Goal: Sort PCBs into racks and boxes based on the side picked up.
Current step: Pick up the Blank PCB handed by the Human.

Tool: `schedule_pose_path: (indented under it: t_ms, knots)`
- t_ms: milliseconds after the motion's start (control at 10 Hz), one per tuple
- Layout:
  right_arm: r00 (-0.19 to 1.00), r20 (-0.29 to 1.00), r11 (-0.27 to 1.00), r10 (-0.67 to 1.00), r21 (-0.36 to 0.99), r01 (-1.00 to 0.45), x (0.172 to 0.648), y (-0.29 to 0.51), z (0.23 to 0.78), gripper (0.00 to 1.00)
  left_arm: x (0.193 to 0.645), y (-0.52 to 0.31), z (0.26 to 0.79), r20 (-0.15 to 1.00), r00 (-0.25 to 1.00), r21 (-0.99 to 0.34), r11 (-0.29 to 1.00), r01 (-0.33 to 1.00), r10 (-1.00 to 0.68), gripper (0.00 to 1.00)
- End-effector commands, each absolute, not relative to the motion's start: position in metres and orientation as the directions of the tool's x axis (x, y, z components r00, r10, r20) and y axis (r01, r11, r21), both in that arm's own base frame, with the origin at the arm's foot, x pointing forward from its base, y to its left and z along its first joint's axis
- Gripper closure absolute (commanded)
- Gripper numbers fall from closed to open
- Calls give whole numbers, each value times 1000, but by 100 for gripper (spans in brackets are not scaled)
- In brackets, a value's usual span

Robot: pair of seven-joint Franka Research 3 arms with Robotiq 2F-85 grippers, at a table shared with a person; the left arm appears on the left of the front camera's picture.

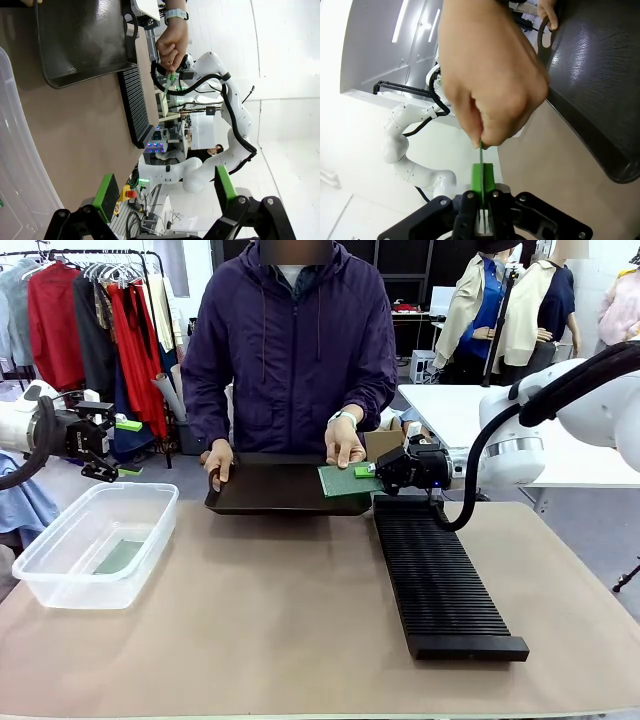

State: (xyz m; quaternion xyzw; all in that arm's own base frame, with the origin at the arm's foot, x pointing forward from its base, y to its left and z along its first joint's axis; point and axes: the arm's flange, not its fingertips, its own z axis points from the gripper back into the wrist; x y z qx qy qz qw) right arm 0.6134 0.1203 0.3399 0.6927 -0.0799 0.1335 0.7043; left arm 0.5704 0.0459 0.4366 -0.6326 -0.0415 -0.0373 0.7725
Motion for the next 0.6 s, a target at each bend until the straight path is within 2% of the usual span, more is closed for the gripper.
schedule_pose_path:
  t_ms: [0,200,300,500]
  knots:
    - [963,265,9,53,964,-266,617,128,341,100,571,47,437,112,994,-974,198,110,-1,0]
    - [965,247,28,88,968,-250,617,127,341,100,571,47,437,112,994,-974,198,110,-1,0]
    - [955,287,6,78,957,-288,613,121,339,100,571,47,437,112,994,-974,198,110,-1,0]
    - [955,287,6,78,957,-288,613,121,339,100,571,47,437,112,994,-974,198,110,-1,0]
